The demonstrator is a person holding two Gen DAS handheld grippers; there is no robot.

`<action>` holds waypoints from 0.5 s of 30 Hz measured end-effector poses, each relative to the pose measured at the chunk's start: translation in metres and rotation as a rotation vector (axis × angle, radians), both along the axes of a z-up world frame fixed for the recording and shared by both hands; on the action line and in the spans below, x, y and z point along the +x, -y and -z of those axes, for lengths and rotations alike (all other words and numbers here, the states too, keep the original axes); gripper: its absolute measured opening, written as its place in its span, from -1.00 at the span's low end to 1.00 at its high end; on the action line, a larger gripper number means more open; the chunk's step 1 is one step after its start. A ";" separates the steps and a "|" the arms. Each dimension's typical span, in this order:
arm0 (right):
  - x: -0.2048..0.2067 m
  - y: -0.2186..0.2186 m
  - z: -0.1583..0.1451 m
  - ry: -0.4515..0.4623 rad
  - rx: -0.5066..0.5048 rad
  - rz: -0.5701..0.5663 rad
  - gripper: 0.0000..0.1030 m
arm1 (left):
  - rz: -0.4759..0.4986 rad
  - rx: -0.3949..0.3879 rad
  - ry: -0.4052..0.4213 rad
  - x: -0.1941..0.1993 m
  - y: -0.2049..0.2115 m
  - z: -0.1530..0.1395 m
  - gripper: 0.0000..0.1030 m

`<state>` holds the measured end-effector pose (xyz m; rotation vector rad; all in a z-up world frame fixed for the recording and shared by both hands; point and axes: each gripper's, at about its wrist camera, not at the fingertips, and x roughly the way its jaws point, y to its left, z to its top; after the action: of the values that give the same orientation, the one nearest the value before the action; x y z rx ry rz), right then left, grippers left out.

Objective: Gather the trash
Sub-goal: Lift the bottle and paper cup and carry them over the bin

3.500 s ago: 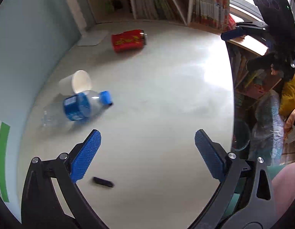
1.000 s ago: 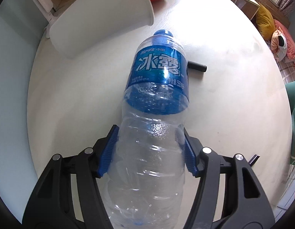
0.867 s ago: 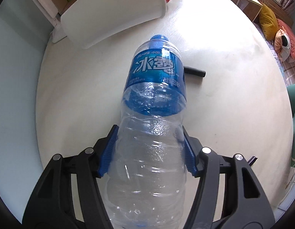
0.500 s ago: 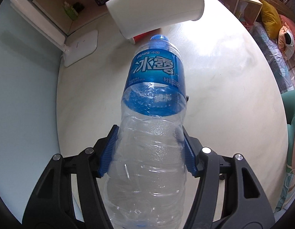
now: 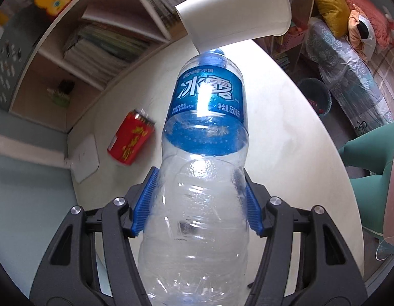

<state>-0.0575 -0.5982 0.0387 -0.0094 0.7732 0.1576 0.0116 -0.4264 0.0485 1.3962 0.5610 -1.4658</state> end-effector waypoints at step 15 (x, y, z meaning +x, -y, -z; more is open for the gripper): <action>-0.322 0.094 0.079 -0.068 0.128 0.421 -0.90 | 0.341 0.073 -0.172 -0.278 0.137 0.089 0.14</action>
<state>-0.3796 -0.6917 -0.0400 0.2794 0.8156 -0.1942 -0.2667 -0.5635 -0.0405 1.4833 0.5043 -1.8677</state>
